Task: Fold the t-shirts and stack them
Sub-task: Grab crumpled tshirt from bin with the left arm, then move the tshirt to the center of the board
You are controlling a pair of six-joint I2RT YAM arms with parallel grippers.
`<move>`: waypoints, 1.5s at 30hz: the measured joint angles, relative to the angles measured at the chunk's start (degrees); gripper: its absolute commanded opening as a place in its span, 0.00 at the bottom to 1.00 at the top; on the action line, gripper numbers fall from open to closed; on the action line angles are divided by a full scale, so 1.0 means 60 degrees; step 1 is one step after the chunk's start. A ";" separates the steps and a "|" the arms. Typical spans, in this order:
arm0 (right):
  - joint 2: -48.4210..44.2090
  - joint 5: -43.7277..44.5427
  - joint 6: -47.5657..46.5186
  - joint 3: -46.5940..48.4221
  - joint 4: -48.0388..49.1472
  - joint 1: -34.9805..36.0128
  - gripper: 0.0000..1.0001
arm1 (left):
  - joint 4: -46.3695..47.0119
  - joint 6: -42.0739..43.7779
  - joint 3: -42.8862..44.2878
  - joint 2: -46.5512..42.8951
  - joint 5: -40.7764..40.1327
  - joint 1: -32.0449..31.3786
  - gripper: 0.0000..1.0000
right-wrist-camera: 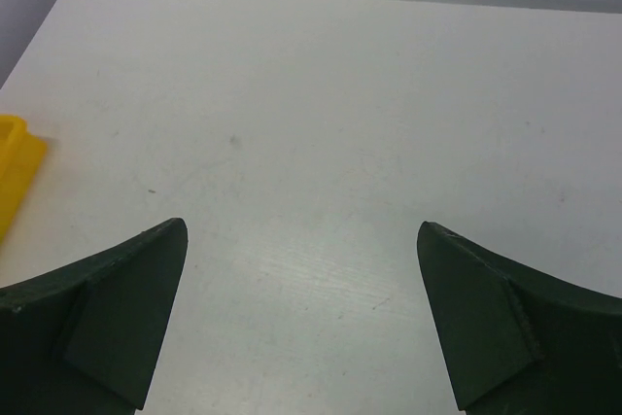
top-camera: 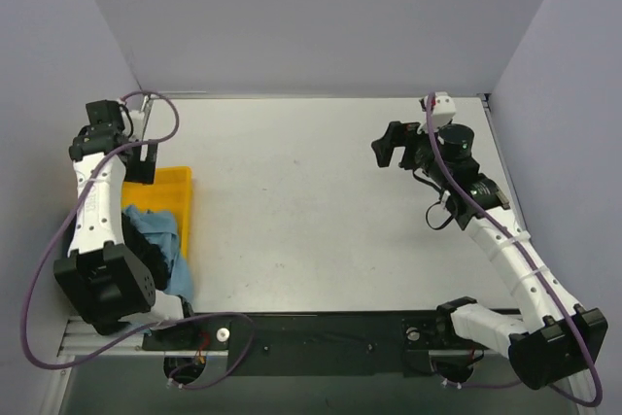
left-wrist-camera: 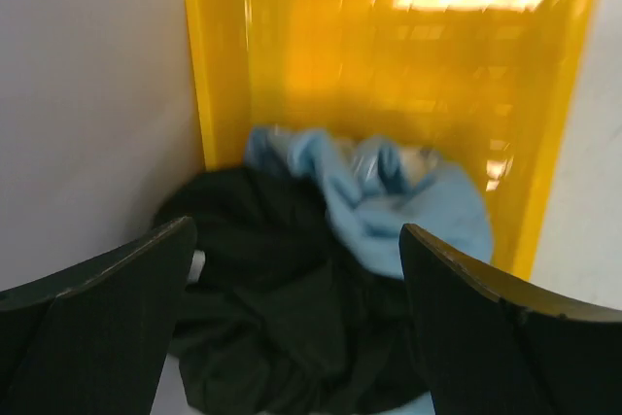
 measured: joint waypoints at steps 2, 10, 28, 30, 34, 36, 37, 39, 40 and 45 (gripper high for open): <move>0.0215 0.0011 -0.0102 0.0310 -0.0375 0.0317 1.00 | -0.1392 -0.0313 0.0200 0.0648 -0.0357 0.0973 0.97; 0.1326 -0.0153 -0.0175 0.0874 -0.1563 0.1432 0.96 | -0.2823 -0.1078 -0.1545 -0.0178 -0.1417 0.0980 0.97; 0.1796 0.0222 -0.0492 0.1694 -0.2000 0.2441 0.96 | -0.0969 0.0324 -0.2514 0.0412 -0.4346 0.1042 0.00; 0.1796 0.0288 -0.0525 0.1701 -0.2029 0.2441 0.96 | -0.1330 0.0328 -0.1268 0.0393 -0.4164 0.1038 0.00; 0.1796 0.0288 -0.0528 0.1767 -0.2095 0.2463 0.96 | -0.1909 0.0280 0.1610 0.0331 -0.3446 0.0984 0.00; 0.1796 0.0284 -0.0528 0.1872 -0.2127 0.2521 0.96 | -0.2211 0.0226 0.3020 0.0266 -0.2721 0.0911 0.00; 0.1800 0.0270 -0.0528 0.1942 -0.2135 0.2557 0.96 | -0.2320 0.0208 0.3719 0.0233 -0.2310 0.0838 0.00; 0.1800 0.0193 -0.0521 0.2084 -0.2149 0.2568 0.96 | -0.2459 0.0175 0.4863 0.0182 -0.1679 0.0514 0.00; 0.1803 0.0120 -0.0517 0.2178 -0.2175 0.2579 0.96 | -0.2543 0.0157 0.5468 0.0182 -0.1443 0.0146 0.00; 0.1818 -0.0306 -0.0346 0.2707 -0.2335 0.2626 0.97 | -0.2630 0.0102 0.7464 0.0229 0.0226 -0.2630 0.00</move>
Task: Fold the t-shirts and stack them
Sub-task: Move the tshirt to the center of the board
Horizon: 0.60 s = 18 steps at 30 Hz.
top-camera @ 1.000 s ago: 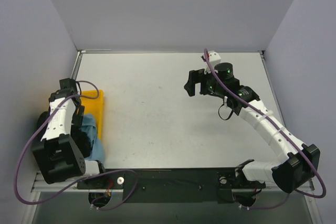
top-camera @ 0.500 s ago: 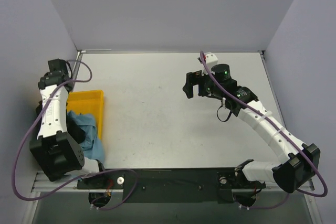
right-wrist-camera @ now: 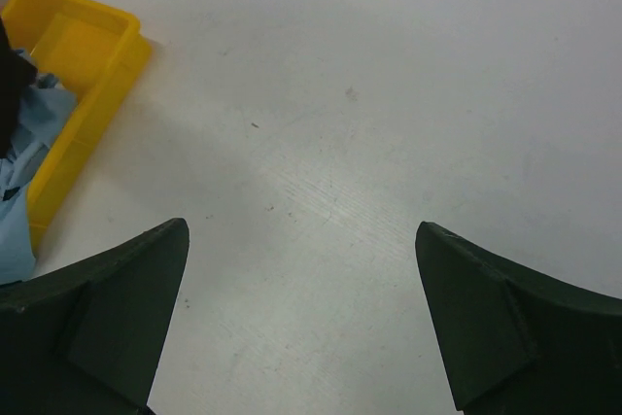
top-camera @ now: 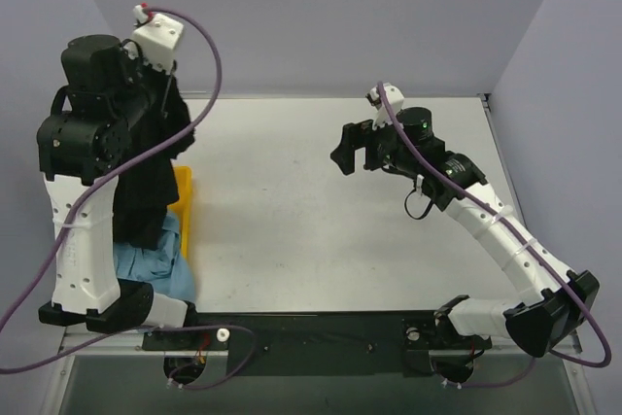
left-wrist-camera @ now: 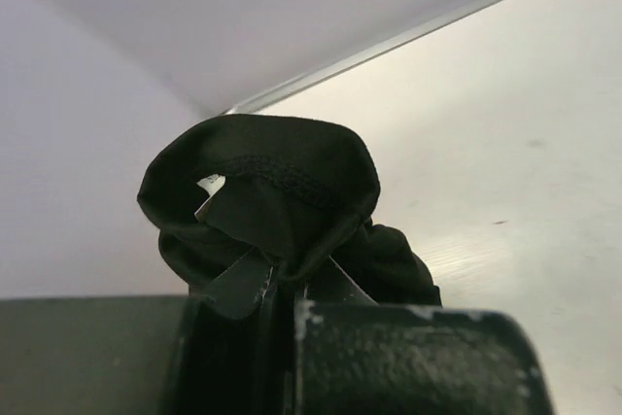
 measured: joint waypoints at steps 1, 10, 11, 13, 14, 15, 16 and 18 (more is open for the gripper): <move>0.0000 -0.0113 0.0018 0.0149 -0.0084 0.0000 0.98 | -0.0124 -0.0036 0.0382 0.0102 0.0637 -0.0605 0.00; -0.0375 -0.1107 0.1151 0.0900 -0.1060 -0.1552 0.94 | -0.0481 -0.0295 0.1417 0.2065 0.3166 -0.4477 0.00; -0.0448 -0.1144 0.1351 0.0896 -0.1198 -0.1934 0.93 | -0.0397 -0.0280 0.1337 0.2397 0.3377 -0.4867 0.00; -0.0641 -0.1100 0.1763 0.0820 -0.1537 -0.2805 0.92 | -0.0200 -0.0273 0.1053 0.3027 0.3752 -0.5424 0.00; -0.0739 -0.1042 0.1931 0.0754 -0.1770 -0.3180 0.92 | -0.0109 -0.0277 0.0998 0.3432 0.3920 -0.5665 0.12; -0.0823 -0.0962 0.2040 0.0670 -0.2007 -0.3432 0.91 | 0.0044 -0.0277 0.0984 0.3901 0.4076 -0.5850 0.45; -0.0907 -0.0878 0.2146 0.0565 -0.2284 -0.3657 0.91 | 0.0237 -0.0259 0.0984 0.4364 0.4197 -0.6036 0.66; -0.1045 -0.0725 0.2273 0.0270 -0.2878 -0.4105 0.90 | 0.0605 -0.0200 0.0943 0.5260 0.4379 -0.6342 0.88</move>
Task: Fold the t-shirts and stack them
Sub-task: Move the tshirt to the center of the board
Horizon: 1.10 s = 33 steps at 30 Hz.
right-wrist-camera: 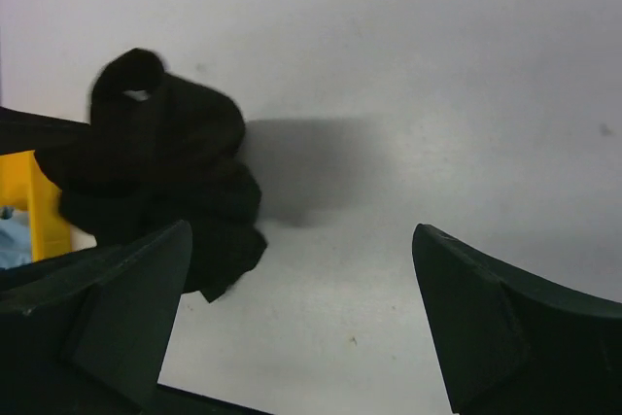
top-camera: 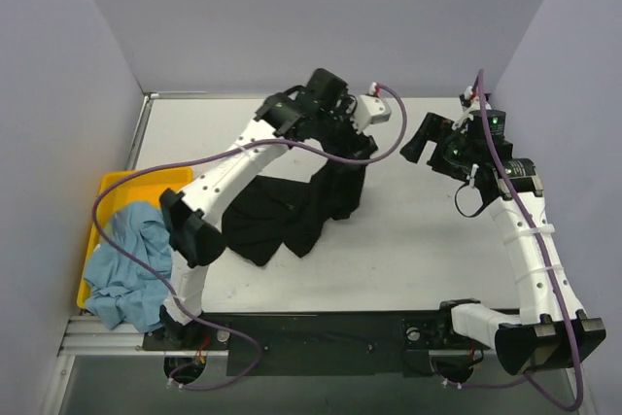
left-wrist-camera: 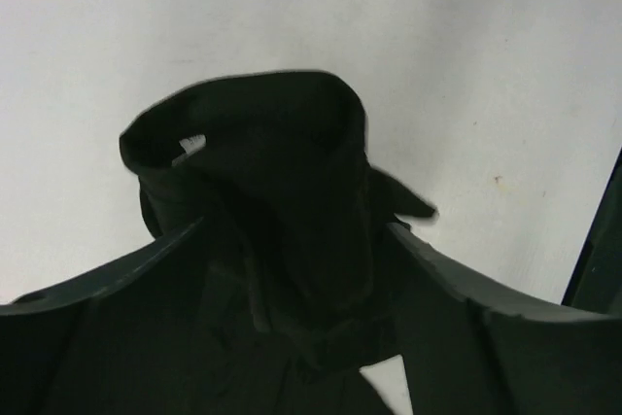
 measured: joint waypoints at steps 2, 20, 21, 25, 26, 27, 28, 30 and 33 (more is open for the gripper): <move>-0.0018 0.0095 0.0022 -0.0291 -0.0550 -0.0408 0.88 | 0.0273 0.0087 -0.0044 0.0812 0.0160 -0.0317 0.89; 0.3836 0.1311 -0.0197 -0.0375 -0.1814 0.3056 0.53 | -0.0324 0.0448 -0.5468 -0.2586 0.0772 0.3162 0.59; 0.4244 0.1297 -0.0233 -0.0091 -0.1756 0.3326 0.56 | -0.0324 0.0499 -0.6313 -0.3100 0.0732 0.3166 0.61; 0.5435 0.1279 -0.0262 0.0965 -0.1614 0.3799 0.59 | -0.0051 0.0576 -0.9635 -0.4557 0.0539 0.2747 0.76; 0.5719 0.1293 -0.0255 0.1239 -0.1621 0.3829 0.60 | 0.0007 0.0561 -1.0156 -0.4615 0.0390 0.2681 0.78; 0.6014 0.1330 -0.0255 0.1501 -0.1592 0.3832 0.59 | 0.0175 0.0528 -1.0819 -0.4608 0.0138 0.2623 0.80; 0.6313 0.1370 -0.0244 0.1749 -0.1574 0.3829 0.59 | 0.0306 0.0488 -1.1245 -0.4528 -0.0069 0.2568 0.82; 0.6929 0.1453 -0.0222 0.2240 -0.1552 0.3829 0.59 | 0.0572 0.0397 -1.1803 -0.4328 -0.0470 0.2412 0.85; 0.7836 0.1548 -0.0197 0.2892 -0.1486 0.3829 0.55 | 0.1162 0.0375 -1.2149 -0.4142 -0.0903 0.1891 0.86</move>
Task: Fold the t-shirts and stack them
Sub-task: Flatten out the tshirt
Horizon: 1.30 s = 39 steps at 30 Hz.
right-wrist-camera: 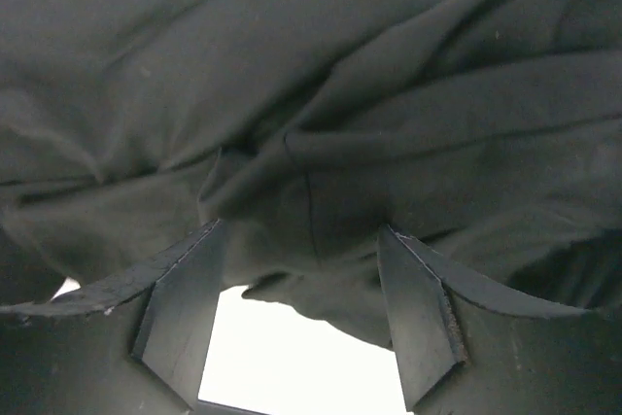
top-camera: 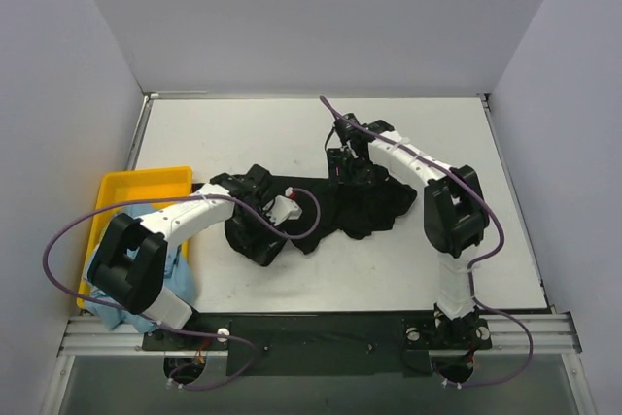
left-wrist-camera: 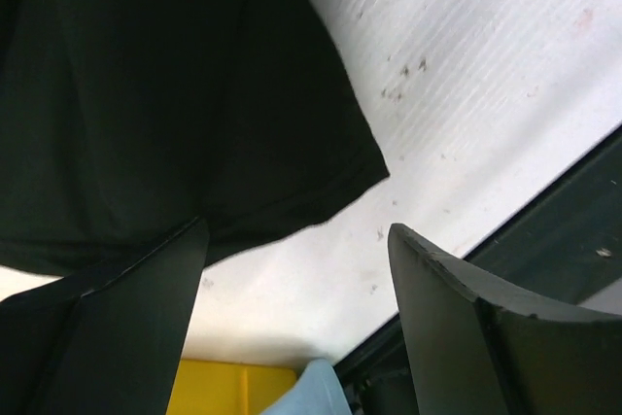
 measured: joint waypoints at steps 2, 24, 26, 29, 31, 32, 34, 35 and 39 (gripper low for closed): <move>0.0408 0.0055 0.0026 0.0229 0.0018 -0.0058 0.39 | 0.0419 0.0000 -0.0091 0.0135 -0.0226 -0.0477 0.86; -0.5690 -0.0055 -0.0554 0.1574 -0.0284 -0.4379 0.00 | 0.1639 0.1111 0.3377 -0.0106 -0.4506 0.1530 0.00; -0.6444 -0.0087 -0.0648 0.1974 -0.0346 -0.4605 0.00 | 0.1566 0.1235 0.4739 -0.0506 -0.4736 0.1807 0.00; -0.7395 -0.0087 -0.0816 0.2375 -0.0364 -0.4794 0.00 | 0.1279 0.1326 0.6087 -0.1202 -0.4852 0.1916 0.00; -0.8054 -0.0142 -0.0896 0.2605 -0.0361 -0.4816 0.00 | 0.0907 0.1384 0.6608 -0.1701 -0.4776 0.1916 0.00; -0.8295 -0.0204 -0.0911 0.2674 -0.0342 -0.4816 0.00 | 0.0619 0.1417 0.6808 -0.1974 -0.4696 0.1912 0.00; -0.8714 -0.0375 -0.0943 0.2801 -0.0353 -0.4812 0.00 | 0.0189 0.1443 0.7005 -0.2313 -0.4670 0.1916 0.00; -0.8921 -0.0488 -0.0976 0.2907 -0.0364 -0.4812 0.00 | -0.0051 0.1450 0.7093 -0.2441 -0.4674 0.1916 0.00; -0.9358 -0.0790 -0.1086 0.3333 -0.0397 -0.4812 0.00 | -0.0871 0.1497 0.7599 -0.2619 -0.4688 0.1916 0.00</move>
